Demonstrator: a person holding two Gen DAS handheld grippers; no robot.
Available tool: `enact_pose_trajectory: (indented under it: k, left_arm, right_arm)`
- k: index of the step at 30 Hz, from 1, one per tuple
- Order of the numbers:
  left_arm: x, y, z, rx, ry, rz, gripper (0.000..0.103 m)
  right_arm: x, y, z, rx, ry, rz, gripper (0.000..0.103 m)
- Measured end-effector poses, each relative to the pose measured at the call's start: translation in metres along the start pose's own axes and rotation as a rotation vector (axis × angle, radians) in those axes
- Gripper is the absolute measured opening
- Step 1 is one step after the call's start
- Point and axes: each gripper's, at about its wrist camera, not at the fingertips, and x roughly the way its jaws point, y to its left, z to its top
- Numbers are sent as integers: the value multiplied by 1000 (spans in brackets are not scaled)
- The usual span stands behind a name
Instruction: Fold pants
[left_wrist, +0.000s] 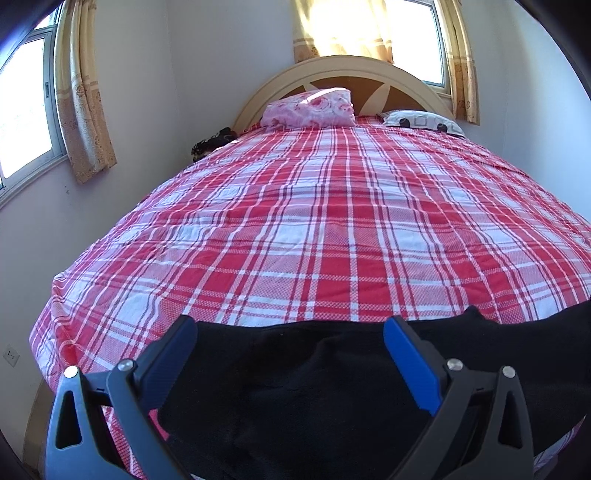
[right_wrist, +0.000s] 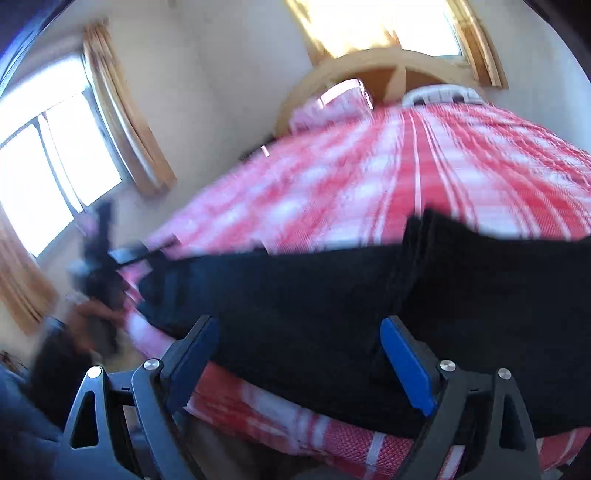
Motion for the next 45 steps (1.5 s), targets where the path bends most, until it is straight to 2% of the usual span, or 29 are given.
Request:
enact_pose_trajectory:
  k: [2, 5, 7, 10, 11, 14, 17, 18, 19, 21, 23, 24, 26, 30, 32, 34, 35, 37, 39, 41, 43, 45]
  left_arm:
    - [1, -4, 0, -5, 4, -29, 103]
    - [-2, -19, 0, 6, 8, -96, 103]
    - [-8, -37, -2, 41, 2, -140, 103]
    - [-13, -64, -7, 104, 8, -171, 103]
    - [-14, -72, -9, 129, 14, -180, 103]
    - [-11, -83, -15, 185, 27, -125, 103]
    - [-6, -67, -16, 159, 50, -80, 103]
    - [-6, -59, -16, 141, 51, -68, 103]
    - [-6, -49, -16, 120, 51, -52, 103]
    - [-7, -21, -16, 64, 54, -10, 103]
    - [-8, 0, -17, 20, 58, 15, 103]
    - [-8, 12, -18, -8, 59, 28, 103]
    - [-8, 25, -20, -47, 60, 42, 103]
    - [-6, 39, -22, -79, 77, 70, 103]
    - [-5, 40, -24, -74, 79, 92, 103]
    - [-1, 42, -28, -70, 94, 115, 103]
    - [-1, 45, -31, -71, 98, 126, 103]
    - [-1, 52, -36, -84, 91, 149, 103]
    - [1, 63, -43, -129, 101, 150, 103]
    - [4, 77, -48, -192, 126, 138, 103]
    - [0, 95, -56, -287, 126, 136, 103]
    - [-4, 107, -62, -359, 113, 123, 103]
  right_arm:
    - [-22, -9, 12, 18, -81, -44, 90]
    - [-33, -43, 33, 115, -125, -197, 87]
    - [-27, -56, 38, 153, -103, -241, 84]
    - [-1, -52, 34, 164, -23, -238, 84]
    - [6, -47, 30, 146, -4, -238, 84]
    - [34, -16, 5, 17, 72, -337, 84]
    - [59, 9, -18, -199, 93, -505, 84]
    - [65, 15, -24, -271, 102, -558, 80]
    - [64, 18, -28, -298, 86, -561, 74]
    - [58, 14, -27, -305, 80, -558, 48]
    - [48, 2, -18, -260, 83, -514, 34]
    - [39, -6, -14, -205, 80, -468, 22]
    - [27, -16, -6, -140, 70, -413, 17]
    - [22, 5, -5, -174, 45, -352, 15]
    - [28, 19, -10, -210, 60, -316, 15]
    - [45, 29, -20, -269, 96, -320, 15]
    - [54, 29, -27, -280, 110, -340, 19]
    - [56, 26, -29, -274, 88, -326, 32]
    - [56, 31, -29, -302, 101, -279, 61]
    - [49, 42, -27, -314, 87, -259, 62]
    - [34, 46, -21, -281, 11, -196, 62]
    - [17, 47, -13, -237, -77, -205, 63]
